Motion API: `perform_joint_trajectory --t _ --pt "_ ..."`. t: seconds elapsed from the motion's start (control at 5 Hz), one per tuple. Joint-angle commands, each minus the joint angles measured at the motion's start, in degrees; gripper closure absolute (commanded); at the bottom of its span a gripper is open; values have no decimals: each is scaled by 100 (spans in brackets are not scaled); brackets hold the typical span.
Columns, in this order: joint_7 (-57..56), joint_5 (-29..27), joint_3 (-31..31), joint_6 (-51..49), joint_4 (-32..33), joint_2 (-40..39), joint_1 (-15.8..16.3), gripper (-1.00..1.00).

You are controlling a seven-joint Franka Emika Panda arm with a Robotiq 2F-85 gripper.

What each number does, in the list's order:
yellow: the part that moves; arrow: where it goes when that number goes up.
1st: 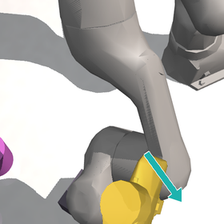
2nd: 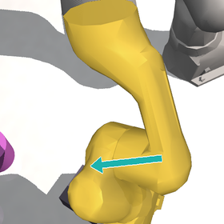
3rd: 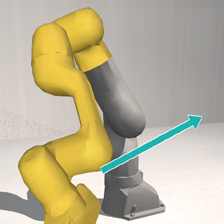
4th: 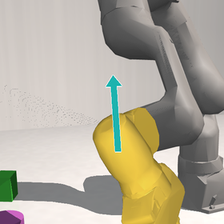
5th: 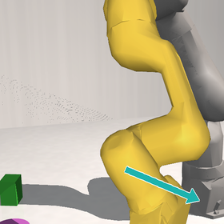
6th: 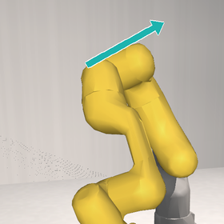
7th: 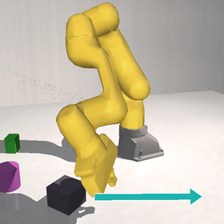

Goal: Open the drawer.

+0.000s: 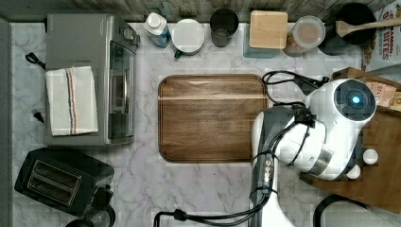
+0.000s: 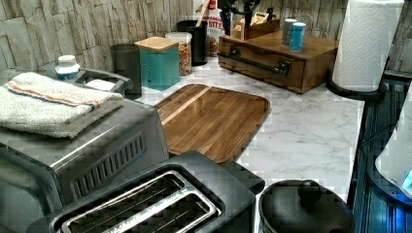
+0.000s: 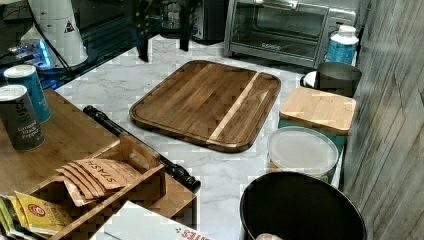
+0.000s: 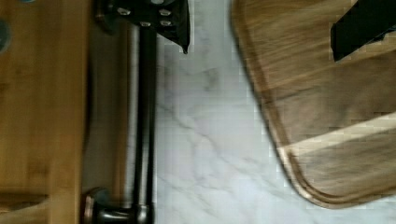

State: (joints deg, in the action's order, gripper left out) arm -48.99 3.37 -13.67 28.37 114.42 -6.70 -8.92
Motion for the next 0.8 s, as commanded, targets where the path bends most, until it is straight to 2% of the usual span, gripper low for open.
perform_joint_trajectory --t 0.2,0.6,0.8 --pt "-542 -43 -173 1553 -96 -293 -287 -100" --pt "-741 -116 -237 1196 -718 -868 -459 -100" --pt "-770 49 -365 1051 -866 -967 -466 -100"
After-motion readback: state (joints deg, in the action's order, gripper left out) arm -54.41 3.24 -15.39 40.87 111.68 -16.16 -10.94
